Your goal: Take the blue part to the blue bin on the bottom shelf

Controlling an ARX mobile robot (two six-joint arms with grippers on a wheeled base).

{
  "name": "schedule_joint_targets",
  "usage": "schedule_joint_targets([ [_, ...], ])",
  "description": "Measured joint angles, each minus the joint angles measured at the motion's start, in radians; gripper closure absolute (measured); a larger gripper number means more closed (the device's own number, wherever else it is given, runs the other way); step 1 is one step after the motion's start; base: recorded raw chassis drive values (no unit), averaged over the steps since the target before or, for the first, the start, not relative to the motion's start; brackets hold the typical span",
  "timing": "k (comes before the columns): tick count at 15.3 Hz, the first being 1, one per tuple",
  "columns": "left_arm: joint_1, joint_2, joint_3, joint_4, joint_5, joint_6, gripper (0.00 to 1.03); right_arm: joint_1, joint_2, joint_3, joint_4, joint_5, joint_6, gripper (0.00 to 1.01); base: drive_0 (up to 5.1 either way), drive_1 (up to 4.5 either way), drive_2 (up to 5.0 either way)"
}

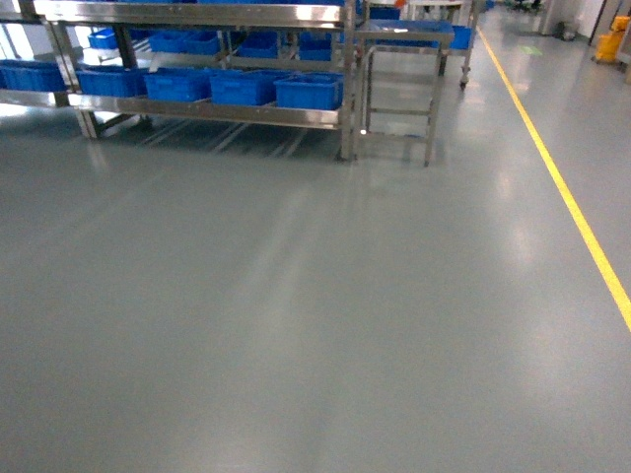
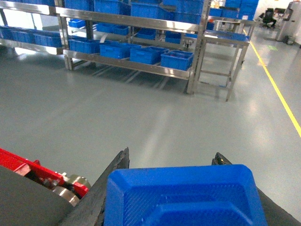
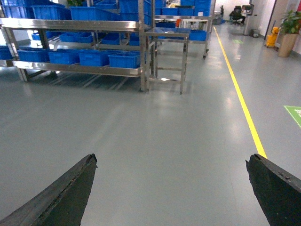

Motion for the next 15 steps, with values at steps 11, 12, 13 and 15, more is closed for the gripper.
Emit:
schedule_joint_targets([
  [11,-0.001,0.001,0.0,0.0,0.002,0.0,0.6,0.0,0.0,0.0,0.0,0.0,0.0,0.03,-1.5,-1.47,-1.5],
  [12,-0.001,-0.001,0.0,-0.002,0.003,0.0,0.6,0.0,0.0,0.0,0.002,0.0,0.0,0.03,-0.6,-0.55,-0.6],
  [13,-0.001,-0.006,0.0,0.005,0.002,0.0,0.6,0.0,0.0,0.0,0.003,0.001,0.0,0.03,-0.6,-0.55,-0.6],
  [15,-0.001,-0.003,0.0,-0.002,0.0,0.0,0.6,0.0,0.0,0.0,0.002,0.0,0.0,0.03,-0.6,-0.55,-0.6],
])
